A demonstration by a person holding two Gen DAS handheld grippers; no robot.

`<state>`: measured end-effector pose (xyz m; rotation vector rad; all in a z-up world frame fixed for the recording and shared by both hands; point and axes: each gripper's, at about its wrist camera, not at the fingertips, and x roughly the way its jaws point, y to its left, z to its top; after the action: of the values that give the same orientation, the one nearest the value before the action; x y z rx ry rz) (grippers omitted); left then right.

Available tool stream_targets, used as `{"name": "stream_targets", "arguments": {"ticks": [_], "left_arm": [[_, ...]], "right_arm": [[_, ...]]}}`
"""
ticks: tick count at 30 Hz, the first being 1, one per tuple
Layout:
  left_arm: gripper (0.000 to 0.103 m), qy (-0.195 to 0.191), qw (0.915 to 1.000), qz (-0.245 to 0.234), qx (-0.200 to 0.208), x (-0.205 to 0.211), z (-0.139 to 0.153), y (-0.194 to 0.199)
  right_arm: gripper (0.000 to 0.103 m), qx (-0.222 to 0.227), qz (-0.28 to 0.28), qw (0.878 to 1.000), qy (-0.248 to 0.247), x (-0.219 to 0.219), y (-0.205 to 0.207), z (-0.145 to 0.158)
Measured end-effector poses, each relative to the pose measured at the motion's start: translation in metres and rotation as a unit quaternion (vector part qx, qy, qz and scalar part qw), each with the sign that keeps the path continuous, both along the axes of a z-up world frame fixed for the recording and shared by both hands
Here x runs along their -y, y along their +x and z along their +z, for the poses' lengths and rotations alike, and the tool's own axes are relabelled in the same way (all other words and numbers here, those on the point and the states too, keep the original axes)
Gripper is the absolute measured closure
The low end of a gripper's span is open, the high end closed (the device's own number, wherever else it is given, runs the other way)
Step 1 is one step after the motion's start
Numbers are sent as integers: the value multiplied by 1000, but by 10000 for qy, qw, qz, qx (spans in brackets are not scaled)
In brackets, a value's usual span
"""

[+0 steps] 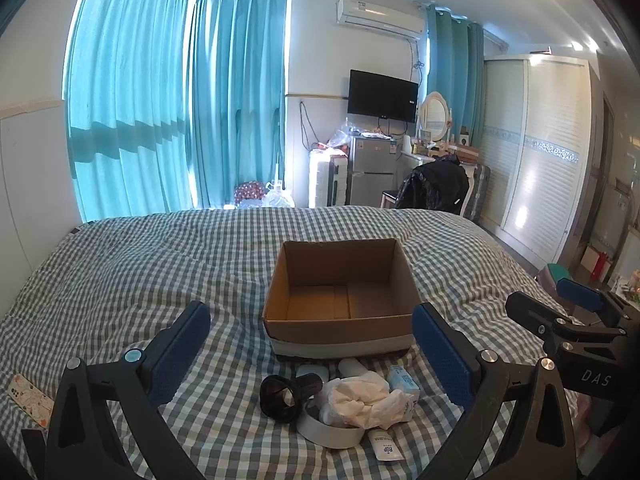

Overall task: Organize objects
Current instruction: 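Move both tools toward the pile of items in front of the box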

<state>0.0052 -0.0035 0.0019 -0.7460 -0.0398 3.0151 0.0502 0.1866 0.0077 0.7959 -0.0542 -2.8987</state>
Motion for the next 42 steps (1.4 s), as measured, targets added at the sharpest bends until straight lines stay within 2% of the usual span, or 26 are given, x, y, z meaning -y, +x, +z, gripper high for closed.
{"name": "stream_targets", "arguments": {"ticks": [8,24,42], "left_arm": [[0,44,10000,19,1,2,-2,0],[0,-147,9999,4,-45,-2,-1,2],[0,-118,9999,88,34,0,-4,0]], "right_arm": [[0,-118,-57,9999,107,2,4,3],[0,-151,-24,9997,210,7,4,7],[0,-148,7,9995,292,11,5,2]]}}
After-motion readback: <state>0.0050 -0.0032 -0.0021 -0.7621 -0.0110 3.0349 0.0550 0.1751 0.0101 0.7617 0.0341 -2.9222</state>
